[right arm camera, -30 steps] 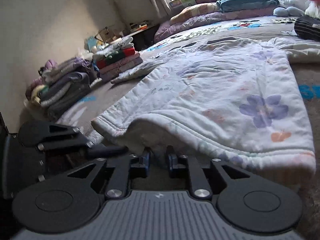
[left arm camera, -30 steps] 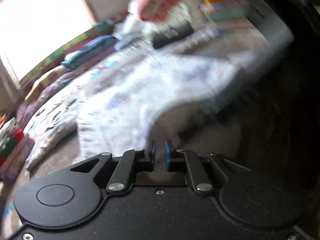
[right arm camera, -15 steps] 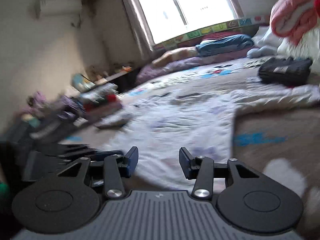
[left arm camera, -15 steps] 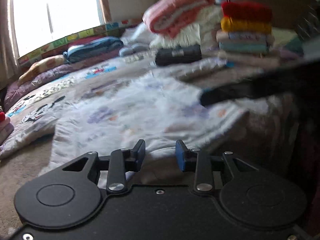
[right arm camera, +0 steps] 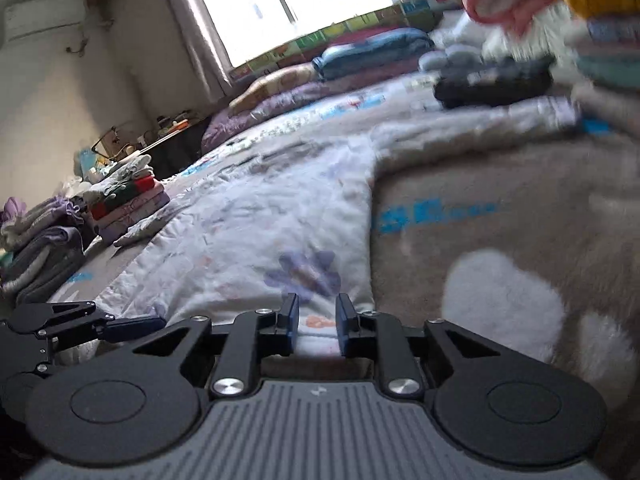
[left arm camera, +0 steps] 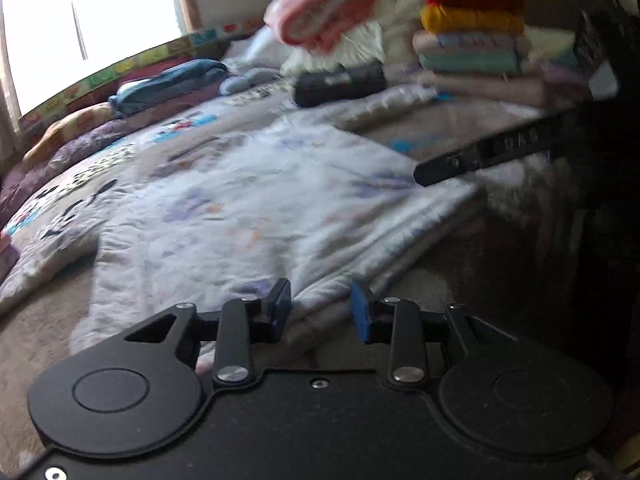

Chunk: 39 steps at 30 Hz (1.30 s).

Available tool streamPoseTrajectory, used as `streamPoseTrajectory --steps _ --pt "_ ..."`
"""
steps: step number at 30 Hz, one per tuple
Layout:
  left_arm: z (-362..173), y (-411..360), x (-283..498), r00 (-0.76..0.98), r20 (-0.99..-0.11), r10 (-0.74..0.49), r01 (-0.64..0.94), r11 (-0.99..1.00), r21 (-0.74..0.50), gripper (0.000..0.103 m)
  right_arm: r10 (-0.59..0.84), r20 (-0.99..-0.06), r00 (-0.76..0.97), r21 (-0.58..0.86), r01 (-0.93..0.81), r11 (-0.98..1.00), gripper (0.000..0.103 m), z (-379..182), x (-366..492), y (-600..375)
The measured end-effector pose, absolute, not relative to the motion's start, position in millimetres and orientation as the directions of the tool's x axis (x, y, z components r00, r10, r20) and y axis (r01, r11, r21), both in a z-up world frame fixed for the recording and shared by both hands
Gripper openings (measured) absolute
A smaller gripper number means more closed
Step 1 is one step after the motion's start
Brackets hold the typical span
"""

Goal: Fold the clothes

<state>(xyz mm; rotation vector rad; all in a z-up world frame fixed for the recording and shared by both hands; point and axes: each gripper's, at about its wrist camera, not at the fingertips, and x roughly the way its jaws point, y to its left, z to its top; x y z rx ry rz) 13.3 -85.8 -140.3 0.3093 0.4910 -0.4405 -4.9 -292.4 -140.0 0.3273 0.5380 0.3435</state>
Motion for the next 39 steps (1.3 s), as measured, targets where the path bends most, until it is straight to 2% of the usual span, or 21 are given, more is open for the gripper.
streamPoseTrajectory --steps 5,7,8,10,12,14,18,19,21,22,26,27,29,30,31,32,35,39 --pt "-119 -37 13 0.893 -0.400 -0.207 0.263 0.961 0.090 0.032 0.403 -0.419 0.814 0.273 -0.311 0.911 0.025 -129 -3 -270" --pt "-119 -16 19 0.898 -0.410 -0.160 0.188 0.982 0.028 0.032 0.420 -0.420 0.804 0.236 -0.350 0.906 0.025 -127 -3 -255" --pt "-123 -7 25 0.880 -0.450 -0.155 0.168 0.986 -0.011 0.032 0.433 -0.423 0.796 0.229 -0.369 0.901 0.026 -126 -1 -249" --pt "-139 3 41 0.803 -0.571 -0.169 0.156 0.985 -0.072 0.032 0.453 -0.430 0.781 0.219 -0.397 0.892 0.029 -126 2 -239" --pt "-147 8 47 0.776 -0.605 -0.182 0.149 0.983 -0.105 0.032 0.454 -0.470 0.757 0.211 -0.403 0.890 0.031 -130 9 -230" --pt "-141 11 44 0.792 -0.578 -0.197 0.152 0.980 -0.126 0.032 0.455 -0.530 0.715 0.226 -0.398 0.889 0.035 -140 16 -225" --pt "-131 15 38 0.852 -0.490 -0.185 0.135 0.982 -0.135 0.032 0.442 -0.524 0.728 0.228 -0.380 0.896 0.035 -133 13 -226" --pt "-133 16 43 0.842 -0.504 -0.190 0.126 0.979 -0.158 0.032 0.435 -0.518 0.737 0.220 -0.377 0.900 0.035 -132 10 -226" --pt "-149 18 59 0.769 -0.603 -0.213 0.120 0.974 -0.191 0.032 0.422 -0.512 0.748 0.213 -0.365 0.906 0.035 -132 9 -228" --pt "-153 18 63 0.752 -0.623 -0.218 0.118 0.973 -0.198 0.032 0.416 -0.512 0.752 0.213 -0.358 0.909 0.035 -132 9 -229" --pt "-133 22 57 0.816 -0.536 -0.217 0.103 0.967 -0.234 0.034 0.389 -0.511 0.767 0.212 -0.326 0.921 0.034 -133 10 -234" --pt "-131 23 57 0.831 -0.519 -0.203 0.090 0.968 -0.234 0.037 0.384 -0.504 0.774 0.207 -0.323 0.923 0.034 -133 10 -235" --pt "-141 23 66 0.795 -0.570 -0.210 0.078 0.966 -0.246 0.050 0.381 -0.433 0.817 0.173 -0.339 0.925 0.035 -124 3 -237" --pt "-147 24 73 0.764 -0.607 -0.218 0.074 0.964 -0.253 0.050 0.375 -0.407 0.833 0.164 -0.337 0.927 0.036 -123 0 -239" --pt "-150 22 76 0.754 -0.620 -0.219 0.077 0.966 -0.247 0.050 0.368 -0.427 0.826 0.176 -0.323 0.930 0.040 -128 4 -243" --pt "-146 21 75 0.761 -0.612 -0.215 0.081 0.968 -0.240 0.050 0.361 -0.447 0.818 0.187 -0.309 0.933 0.048 -133 8 -246" --pt "-126 21 70 0.812 -0.547 -0.204 0.083 0.968 -0.238 0.050 0.343 -0.503 0.793 0.219 -0.267 0.938 0.048 -148 18 -257" --pt "-114 25 83 0.843 -0.506 -0.182 0.071 0.970 -0.231 0.050 0.342 -0.439 0.831 0.210 -0.275 0.938 0.048 -138 8 -262"
